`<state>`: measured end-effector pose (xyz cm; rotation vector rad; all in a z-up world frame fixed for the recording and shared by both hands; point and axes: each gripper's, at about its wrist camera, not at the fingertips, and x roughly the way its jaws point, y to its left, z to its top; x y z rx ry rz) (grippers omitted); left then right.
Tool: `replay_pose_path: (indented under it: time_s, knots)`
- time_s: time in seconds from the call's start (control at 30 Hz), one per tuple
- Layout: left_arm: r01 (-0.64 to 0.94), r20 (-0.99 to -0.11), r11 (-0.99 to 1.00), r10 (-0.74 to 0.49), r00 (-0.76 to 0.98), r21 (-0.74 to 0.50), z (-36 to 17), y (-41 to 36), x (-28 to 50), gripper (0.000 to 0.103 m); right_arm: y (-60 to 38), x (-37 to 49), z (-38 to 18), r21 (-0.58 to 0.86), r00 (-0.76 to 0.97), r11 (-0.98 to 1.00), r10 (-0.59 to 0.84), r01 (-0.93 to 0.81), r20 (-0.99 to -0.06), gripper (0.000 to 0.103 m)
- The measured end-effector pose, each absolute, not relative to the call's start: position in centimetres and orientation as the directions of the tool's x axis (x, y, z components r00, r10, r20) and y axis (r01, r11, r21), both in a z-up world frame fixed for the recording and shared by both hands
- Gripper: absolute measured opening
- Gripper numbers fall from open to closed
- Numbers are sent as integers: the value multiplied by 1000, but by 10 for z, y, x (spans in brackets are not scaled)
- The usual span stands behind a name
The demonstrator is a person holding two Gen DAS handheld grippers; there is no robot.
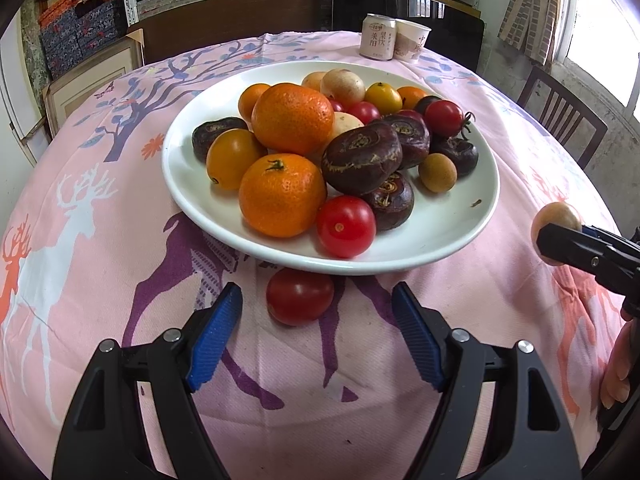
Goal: Organize fruits
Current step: 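Grasp a red tomato with the left tool while the right grasps a brownish yellow fruit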
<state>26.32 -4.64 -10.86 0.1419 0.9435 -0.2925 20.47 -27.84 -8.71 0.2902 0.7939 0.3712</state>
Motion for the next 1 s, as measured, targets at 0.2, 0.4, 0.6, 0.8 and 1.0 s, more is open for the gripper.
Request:
replay_pose_path:
  time_s: [0.2, 0.4, 0.6, 0.8, 1.0]
  knots:
    - [308, -814, 951, -185, 551, -8, -108, -46, 263, 75, -279, 205, -87, 388, 642, 897, 428, -213, -636, 41]
    - [294, -803, 956, -183, 568, -9, -107, -42, 264, 75, -279, 204, -88, 389, 643, 896, 428, -212, -635, 41]
    - [304, -803, 953, -182, 568, -1, -107, -44, 262, 72, -278, 204, -89, 392, 642, 896, 429, -210, -635, 41]
    - [299, -804, 954, -168, 571, 13, -107, -44, 260, 40, -279, 204, -88, 392, 642, 895, 430, -212, -635, 41]
    - [289, -799, 957, -179, 575, -7, -105, -38, 261, 31, -279, 204, -88, 391, 643, 896, 429, -211, -635, 41]
